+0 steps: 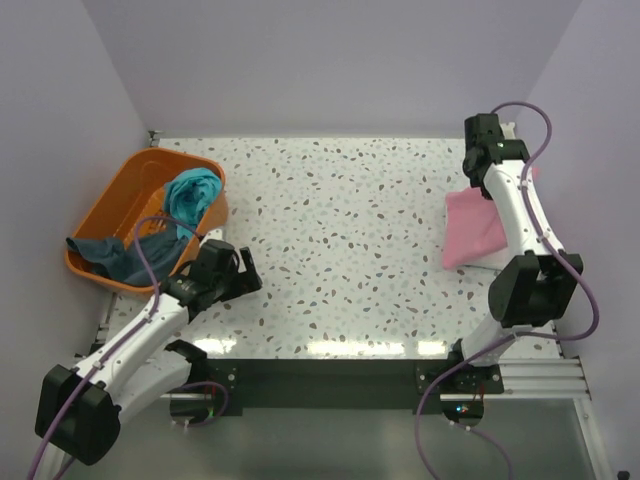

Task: Fold and stack the t-shirts
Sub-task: Neatly place the folded tshirt to the corner

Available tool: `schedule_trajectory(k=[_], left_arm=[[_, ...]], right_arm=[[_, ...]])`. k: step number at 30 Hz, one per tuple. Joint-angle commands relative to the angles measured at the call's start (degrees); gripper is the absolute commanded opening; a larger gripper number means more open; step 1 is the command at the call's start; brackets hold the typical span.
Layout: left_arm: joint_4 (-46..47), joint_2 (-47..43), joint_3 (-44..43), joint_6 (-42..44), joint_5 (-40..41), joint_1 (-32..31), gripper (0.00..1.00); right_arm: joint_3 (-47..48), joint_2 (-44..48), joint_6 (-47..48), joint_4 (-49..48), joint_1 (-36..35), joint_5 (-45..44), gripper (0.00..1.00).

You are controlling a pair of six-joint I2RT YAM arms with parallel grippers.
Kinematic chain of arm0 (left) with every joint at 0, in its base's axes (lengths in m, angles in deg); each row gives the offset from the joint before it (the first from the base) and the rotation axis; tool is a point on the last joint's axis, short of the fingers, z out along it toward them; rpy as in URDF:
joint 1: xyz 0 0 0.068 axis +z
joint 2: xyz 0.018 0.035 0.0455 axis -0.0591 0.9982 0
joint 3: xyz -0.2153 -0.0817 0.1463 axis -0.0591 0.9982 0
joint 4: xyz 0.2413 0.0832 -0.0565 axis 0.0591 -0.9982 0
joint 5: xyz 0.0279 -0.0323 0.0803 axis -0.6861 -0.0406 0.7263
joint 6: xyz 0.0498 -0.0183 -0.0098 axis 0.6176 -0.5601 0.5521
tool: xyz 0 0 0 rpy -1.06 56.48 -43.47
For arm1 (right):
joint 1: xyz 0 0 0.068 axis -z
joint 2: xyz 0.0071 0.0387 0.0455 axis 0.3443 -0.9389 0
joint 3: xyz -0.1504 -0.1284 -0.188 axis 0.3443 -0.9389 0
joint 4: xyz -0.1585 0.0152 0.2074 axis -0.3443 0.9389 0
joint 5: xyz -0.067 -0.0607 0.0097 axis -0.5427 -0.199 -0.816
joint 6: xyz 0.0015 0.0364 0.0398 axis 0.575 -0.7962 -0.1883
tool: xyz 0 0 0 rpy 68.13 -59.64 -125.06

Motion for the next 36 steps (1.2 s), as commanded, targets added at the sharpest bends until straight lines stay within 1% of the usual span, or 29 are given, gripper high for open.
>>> schedule_trajectory(k=[1, 6, 8, 9, 10, 12, 13, 14, 15, 19, 20, 22, 23, 25, 26, 27, 28, 29, 30, 32, 33, 36], left_arm=[[1.60, 0.33, -2.63, 0.82, 0.89, 0.32, 1.00], [1.95, 0.94, -2.72, 1.17, 0.10, 0.32, 1.00], [2.13, 1.56, -2.72, 1.43, -0.34, 0.32, 1.00], [2.13, 1.56, -2.72, 1.52, -0.26, 0.41, 1.00], [2.13, 1.73, -2.80, 1.52, -0.25, 0.41, 1.00], [2.13, 1.65, -2.63, 1.52, -0.52, 0.41, 1.00], [2.13, 1.39, -2.63, 1.52, -0.52, 0.41, 1.00], [2.05, 1.21, -2.80, 1.52, -0.61, 0.41, 1.00], [1.96, 1.03, -2.81, 1.52, -0.52, 0.41, 1.00], [1.52, 0.51, -3.24, 1.52, -0.34, 0.41, 1.00], [1.34, 0.50, -3.42, 1.52, -0.34, 0.41, 1.00], [0.90, 0.59, -4.21, 1.35, -0.08, 0.41, 1.00], [0.73, 0.77, -4.65, 1.35, 0.18, 0.41, 1.00], [0.29, 0.59, -6.05, 1.17, 0.53, 0.41, 1.00], [0.03, 0.59, -6.75, 1.17, 1.32, 0.41, 1.00], [-1.02, 0.51, -8.24, 1.08, 1.85, 0.41, 1.00], [-1.38, 0.07, -9.04, 1.17, 2.64, 0.41, 1.00], [-1.73, -0.20, -9.83, 1.08, 4.82, 0.41, 1.00], [-2.95, -0.55, -11.66, 1.08, 5.97, 0.41, 1.00], [-4.89, -1.60, -13.96, 0.82, 10.09, 0.41, 1.00], [-6.64, -1.87, -16.23, 0.30, 11.25, 0.41, 1.00], [-7.45, -3.62, -18.97, 0.03, 13.72, 0.41, 1.00]], right_arm=[[0.45, -1.98, 2.13, -2.35, 4.30, -3.01, 0.00], [-0.95, -7.68, 0.55, -5.88, 8.45, -7.92, 0.00], [-0.52, -9.62, -1.82, -6.58, 10.39, -9.67, 0.07], [-0.34, -11.72, -2.61, -6.85, 11.00, -10.56, 0.08], [0.62, -12.61, -3.49, -6.07, 11.97, -10.48, 0.25], [2.03, -14.72, -7.70, -4.66, 12.42, -11.18, 0.68], [2.29, -14.99, -8.32, -4.13, 12.50, -10.92, 0.86], [2.38, -14.91, -10.42, -3.60, 12.42, -10.48, 0.97], [2.47, -14.82, -11.31, -3.16, 12.50, -9.69, 0.99], [1.95, -10.17, -12.73, -4.03, 12.42, 4.16, 0.99], [1.07, -6.33, -12.46, -4.99, 12.50, 12.47, 0.99], [-3.22, -1.83, -12.20, -8.93, 12.24, 19.63, 0.99], [-5.16, 3.84, -12.28, -10.78, 12.24, 26.11, 0.99], [-11.29, 9.23, -12.63, -15.17, 12.24, 33.35, 0.99], [-13.24, 14.05, -13.59, -16.42, 12.24, 35.99, 0.99], [-15.44, 16.97, -14.47, -17.91, 12.15, 40.63, 0.99], [-20.59, 19.61, -15.35, -21.84, 12.15, 42.15, 0.99], [-23.51, 22.07, -17.01, -23.88, 12.24, 43.56, 0.99], [-28.59, 27.32, -17.64, -25.64, 12.15, 45.23, 0.99], [-32.75, 32.18, -19.57, -28.90, 12.24, 46.91, 0.98], [-36.77, 36.90, -20.19, -30.04, 12.15, 49.79, 0.99], [-42.60, 44.31, -22.56, -34.17, 12.24, 51.65, 0.99]])
